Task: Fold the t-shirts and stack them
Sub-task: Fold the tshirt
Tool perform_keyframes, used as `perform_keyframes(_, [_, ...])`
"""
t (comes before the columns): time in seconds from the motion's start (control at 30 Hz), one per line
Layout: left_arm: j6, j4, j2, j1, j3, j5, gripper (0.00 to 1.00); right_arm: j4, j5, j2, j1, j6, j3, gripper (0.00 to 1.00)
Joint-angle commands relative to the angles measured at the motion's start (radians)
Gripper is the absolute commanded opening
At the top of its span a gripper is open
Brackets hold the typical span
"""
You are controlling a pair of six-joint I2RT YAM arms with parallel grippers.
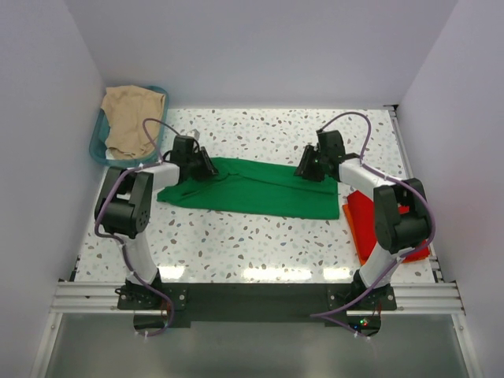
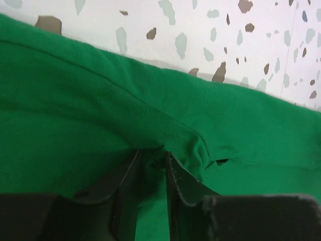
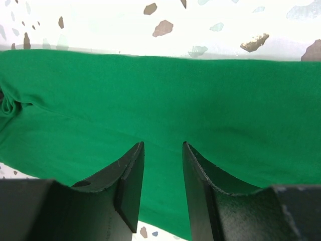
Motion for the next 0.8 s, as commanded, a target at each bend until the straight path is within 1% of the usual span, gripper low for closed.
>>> perform_keyframes(0.0, [-0.008,0.064,-0.070,-0.012,-0.057,0.060,0.29,0.028,0.009,-0.011,-0.001,-0.013,-0.002,0.40])
perform_keyframes(0.13, [-0.018,0.121,-0.118,-0.023,-0.134,0.079,0.27,0.032,0.007,-0.009,-0.001,-0.011,-0.007,0.40])
perform_keyframes(0.3, [-0.024,0.141,-0.145,-0.034,-0.169,0.100,0.26,0.035,0.009,-0.004,-0.002,-0.010,-0.010,0.40])
perform_keyframes(0.4, [-0.024,0.168,-0.164,-0.040,-0.199,0.105,0.28,0.038,0.011,0.000,-0.001,-0.011,-0.010,0.40])
perform_keyframes(0.47, [-0.027,0.185,-0.173,-0.042,-0.214,0.119,0.30,0.040,0.009,0.002,-0.002,-0.011,-0.008,0.40])
perform_keyframes(0.53, [-0.033,0.211,-0.191,-0.046,-0.234,0.131,0.36,0.040,0.009,0.005,-0.002,-0.010,-0.007,0.40])
perform_keyframes(0.77, [-0.061,0.279,-0.218,-0.071,-0.295,0.195,0.42,0.037,0.007,0.014,-0.002,-0.008,0.005,0.39])
